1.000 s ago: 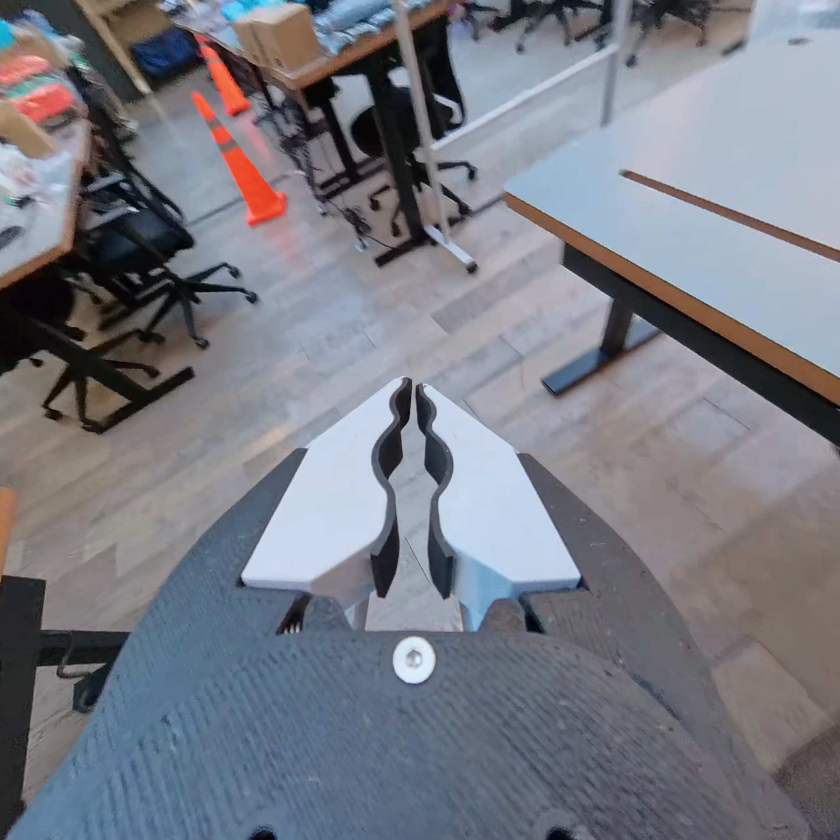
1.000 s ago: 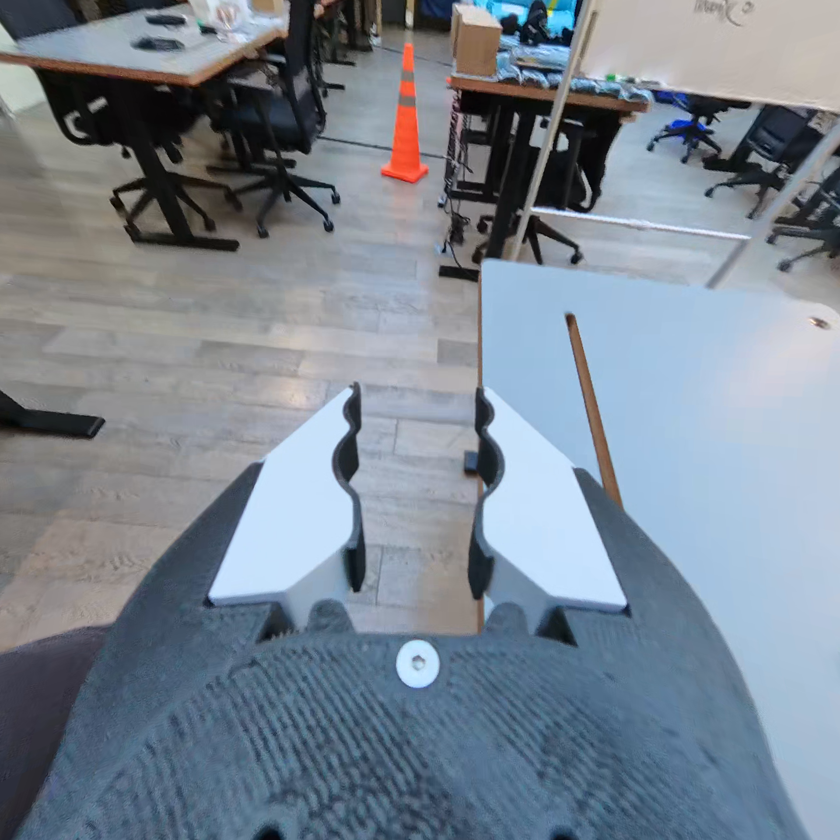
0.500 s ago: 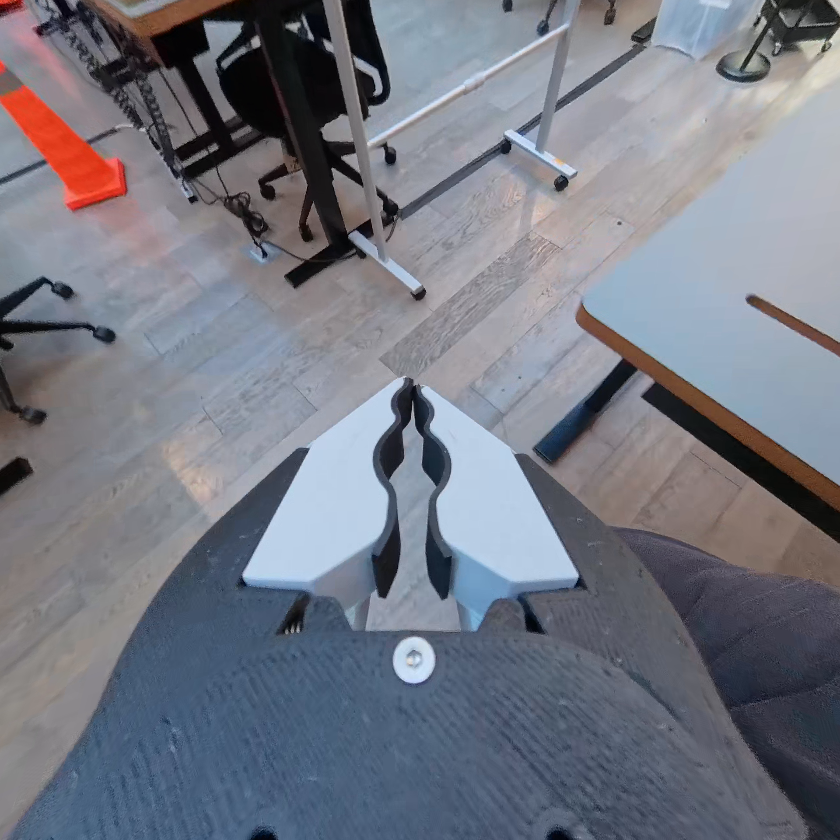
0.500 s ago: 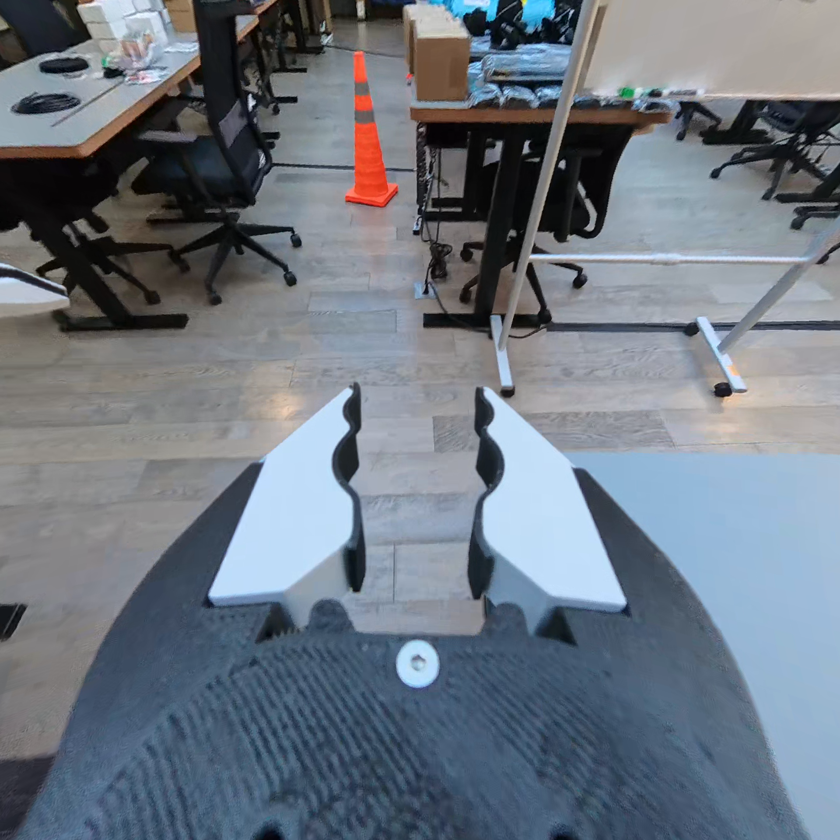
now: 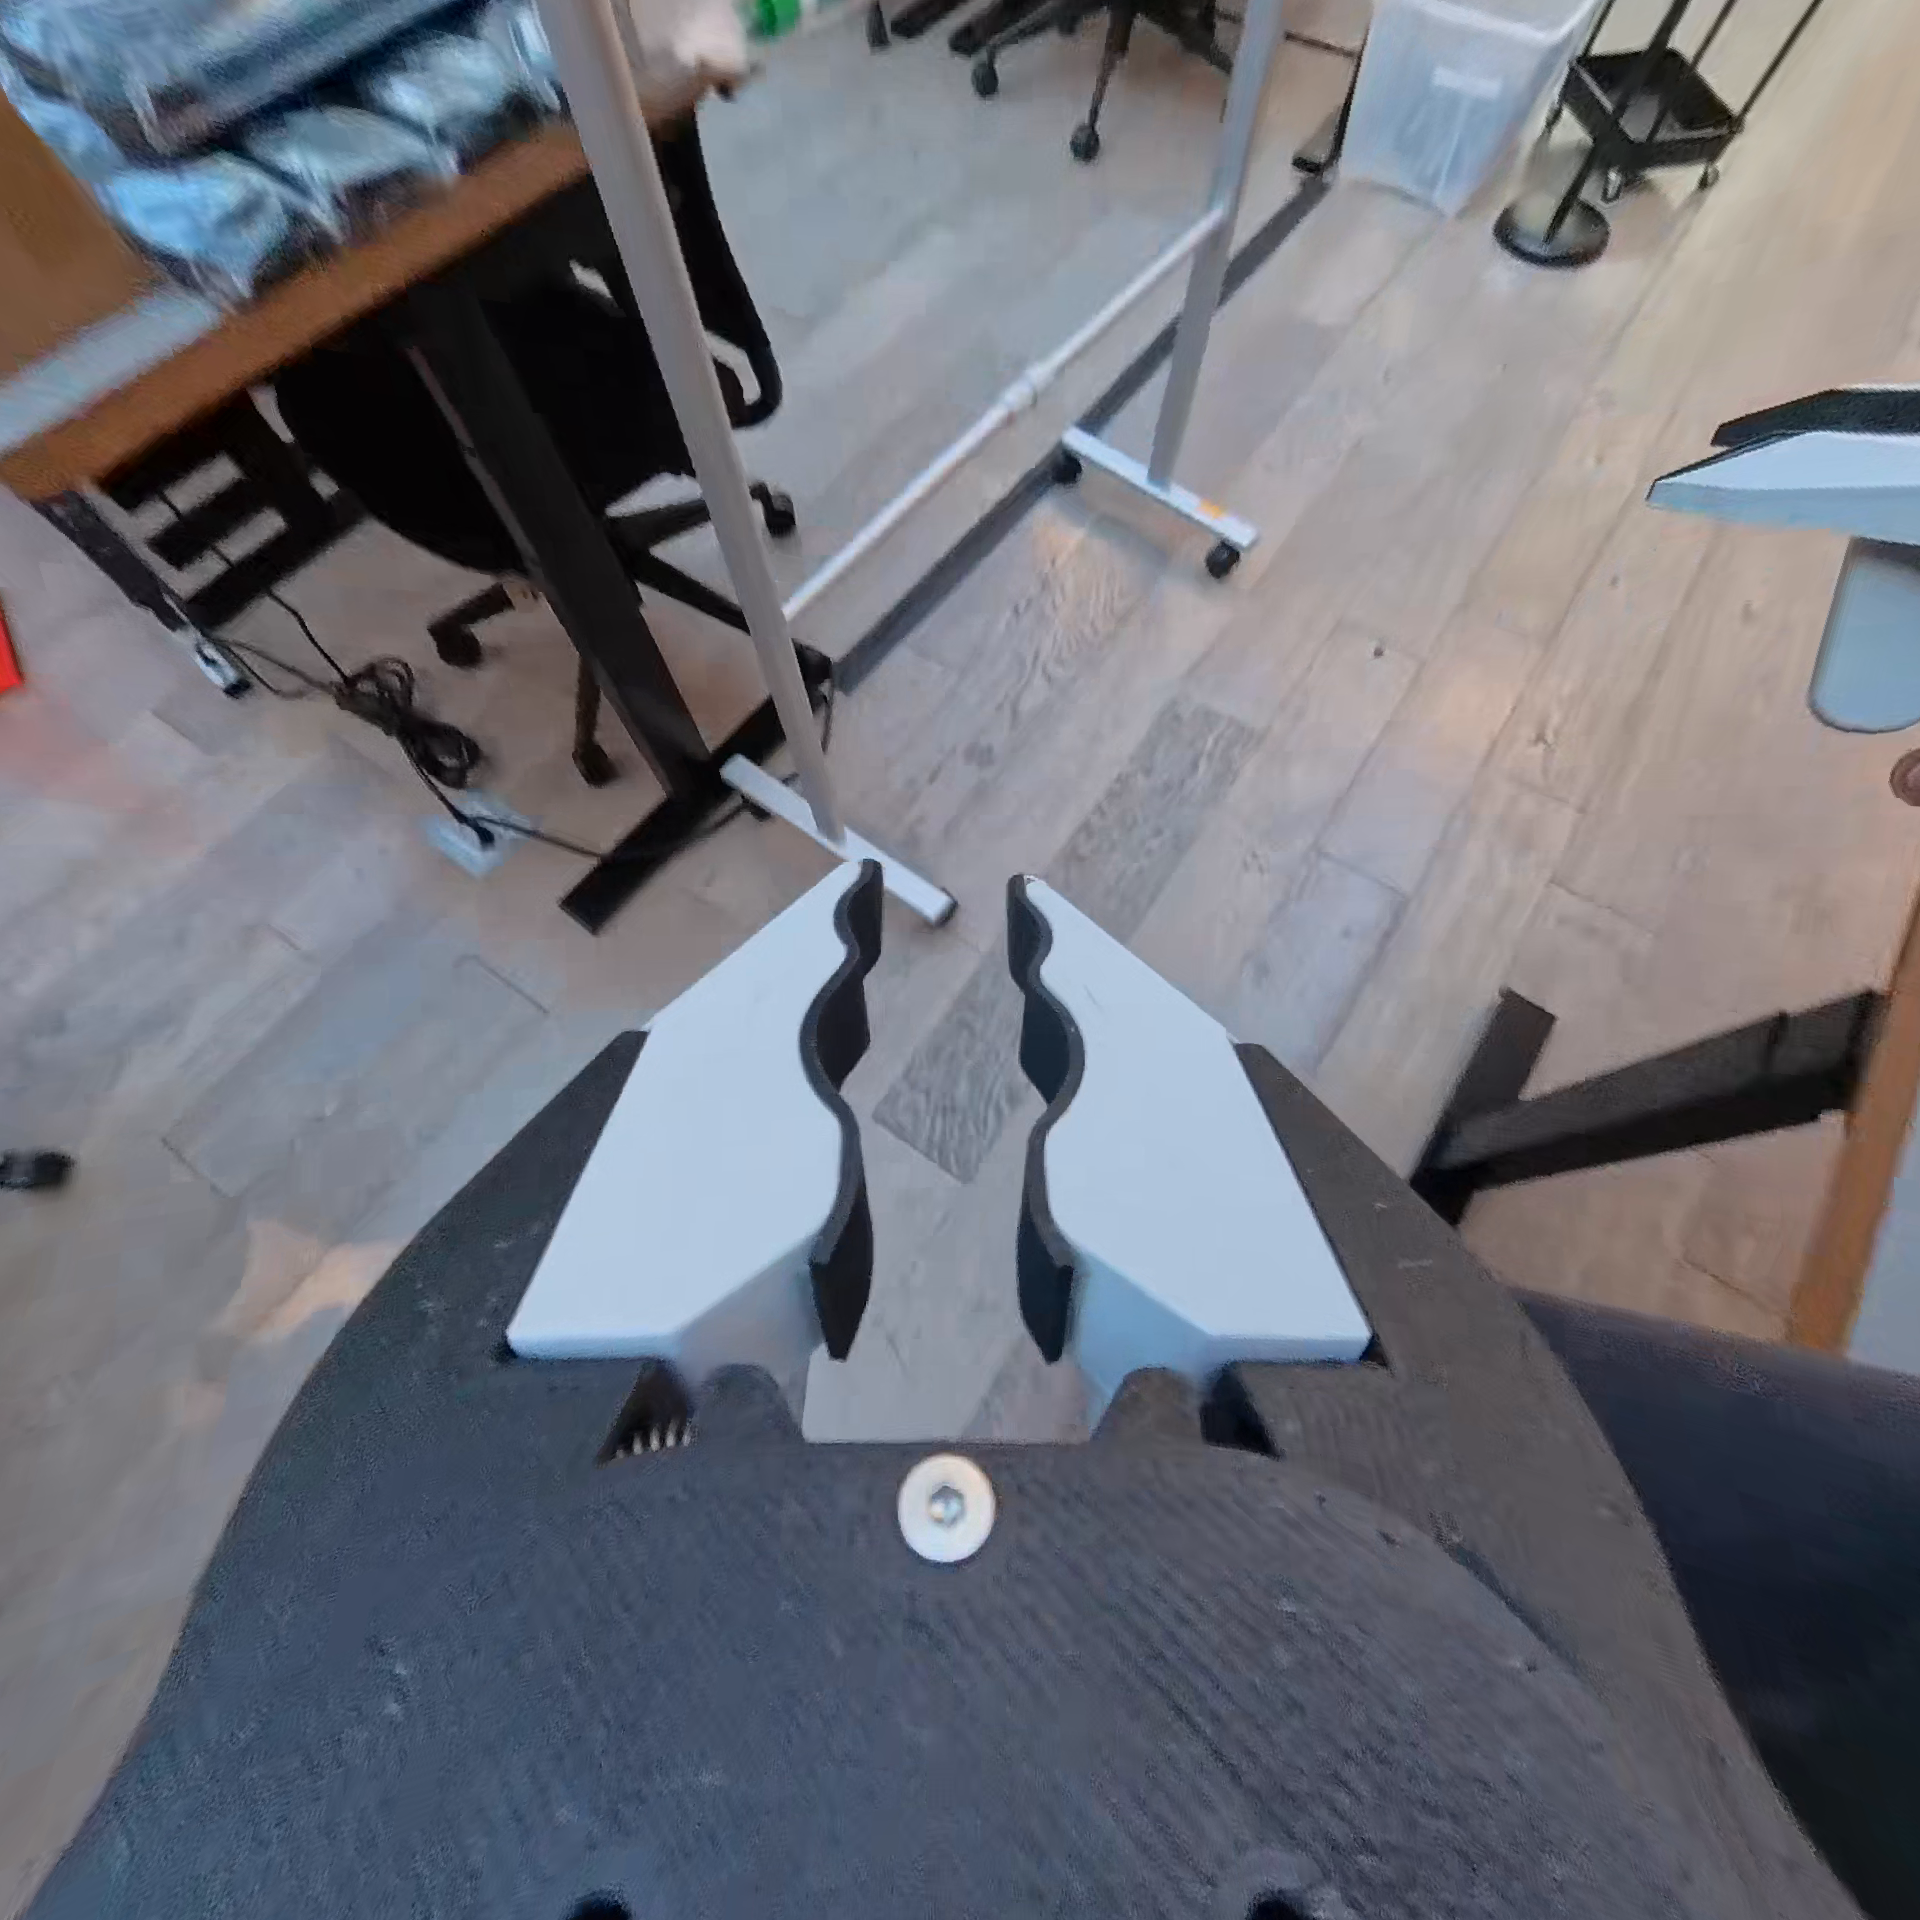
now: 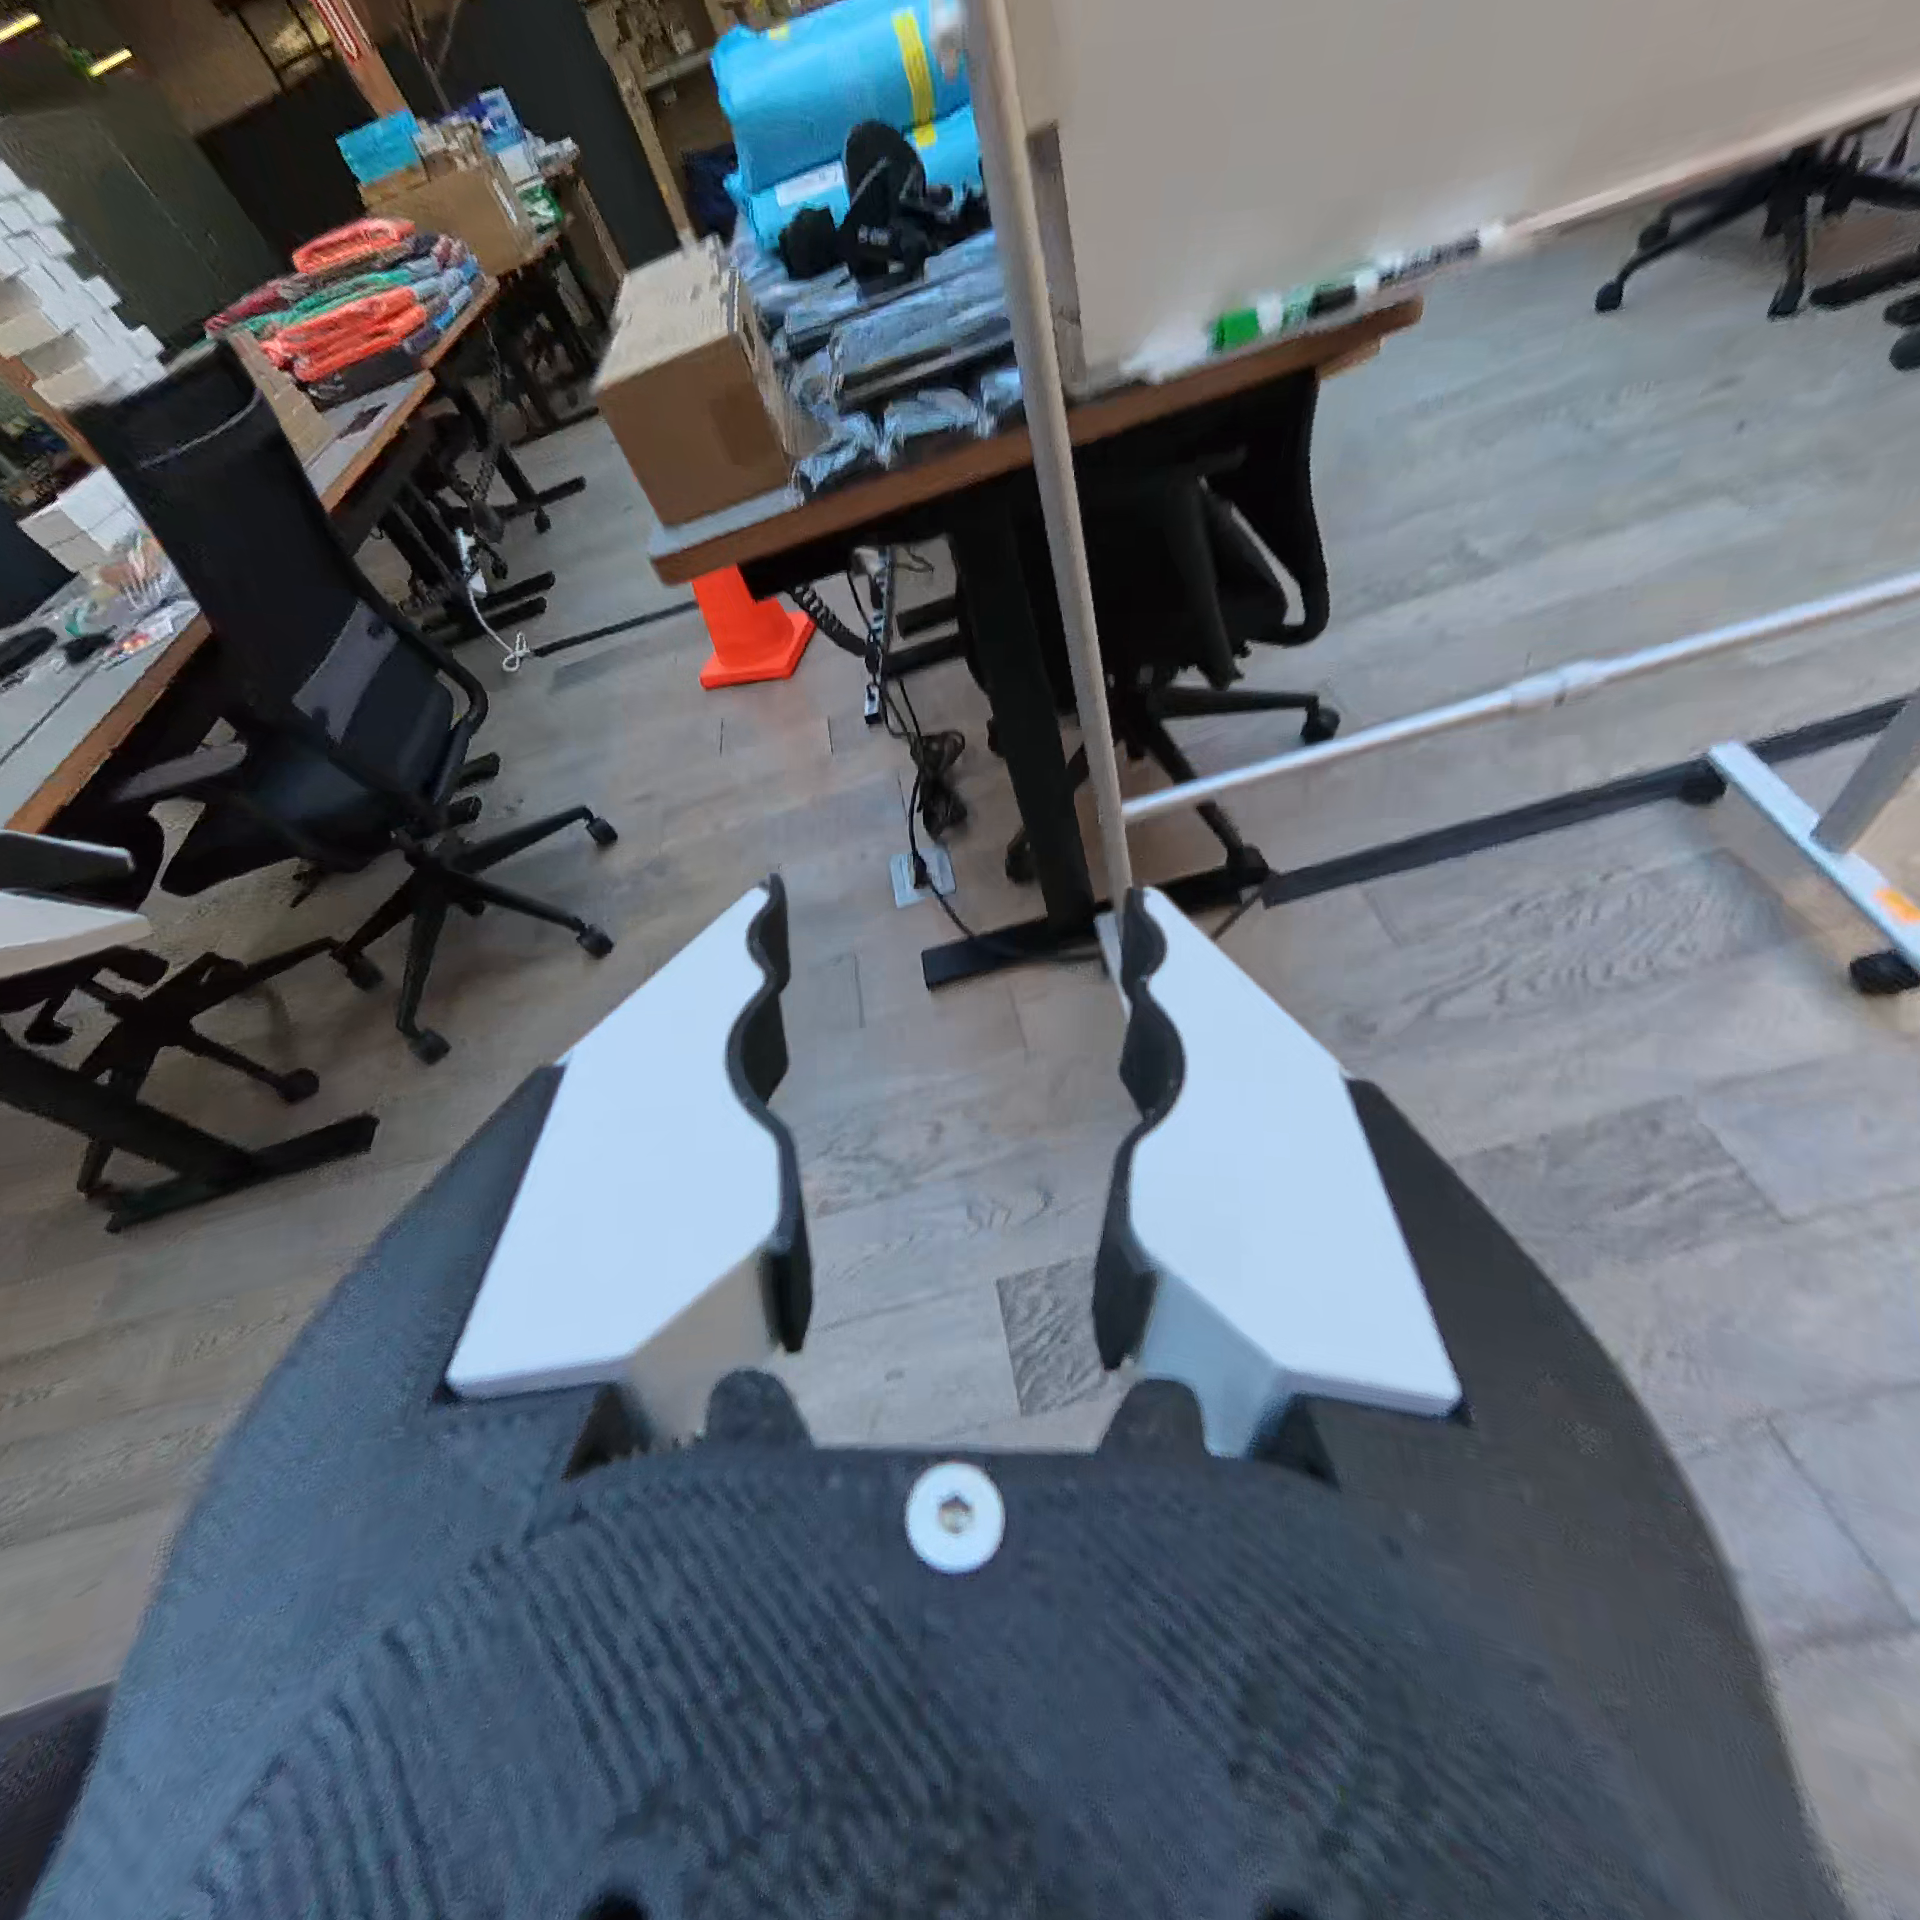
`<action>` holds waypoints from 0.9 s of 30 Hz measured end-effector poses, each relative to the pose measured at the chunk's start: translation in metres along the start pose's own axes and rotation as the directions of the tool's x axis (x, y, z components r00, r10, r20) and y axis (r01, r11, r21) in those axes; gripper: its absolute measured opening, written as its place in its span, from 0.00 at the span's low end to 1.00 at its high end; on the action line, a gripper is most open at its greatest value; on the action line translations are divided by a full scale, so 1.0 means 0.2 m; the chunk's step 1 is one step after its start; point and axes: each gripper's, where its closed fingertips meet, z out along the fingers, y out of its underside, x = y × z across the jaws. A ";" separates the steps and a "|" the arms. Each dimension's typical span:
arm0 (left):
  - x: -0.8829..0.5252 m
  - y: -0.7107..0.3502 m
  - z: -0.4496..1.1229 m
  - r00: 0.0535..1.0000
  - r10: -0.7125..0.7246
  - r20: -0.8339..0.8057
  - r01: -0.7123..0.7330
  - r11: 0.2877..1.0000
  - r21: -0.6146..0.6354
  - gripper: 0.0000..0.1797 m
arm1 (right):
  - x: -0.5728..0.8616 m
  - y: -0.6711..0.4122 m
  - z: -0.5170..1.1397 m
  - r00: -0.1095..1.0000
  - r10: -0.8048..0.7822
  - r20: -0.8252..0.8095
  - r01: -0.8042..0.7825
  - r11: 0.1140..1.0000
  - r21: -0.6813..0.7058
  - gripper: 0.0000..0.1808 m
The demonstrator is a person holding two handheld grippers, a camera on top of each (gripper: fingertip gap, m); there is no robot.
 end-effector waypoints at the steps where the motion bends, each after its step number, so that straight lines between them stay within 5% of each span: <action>1: -0.07 -0.13 0.08 1.000 0.006 -0.006 -0.005 1.000 0.017 0.16 | 0.02 -0.14 0.11 1.000 -0.017 0.002 0.017 1.000 0.021 0.35; 7: -0.46 -0.67 0.67 0.996 0.040 -0.085 -0.029 0.991 0.128 0.27 | 0.09 -0.63 0.70 0.990 -0.140 -0.028 0.143 0.983 0.113 0.34; 15: -1.00 -1.43 1.55 0.964 0.122 -0.236 -0.046 0.952 0.302 0.33 | 0.38 -0.65 1.29 0.948 -0.128 -0.290 0.125 0.992 -0.027 0.33; 20: -1.16 -2.04 1.85 0.899 0.201 -0.389 -0.036 0.919 0.393 0.40 | 0.44 -0.81 1.41 0.915 -0.038 -0.403 0.059 0.997 0.040 0.33; 27: -1.15 -2.49 1.96 0.765 0.370 -0.527 -0.097 0.875 0.474 0.38 | 0.64 -0.87 1.48 0.887 -0.034 -0.460 0.055 0.998 0.033 0.30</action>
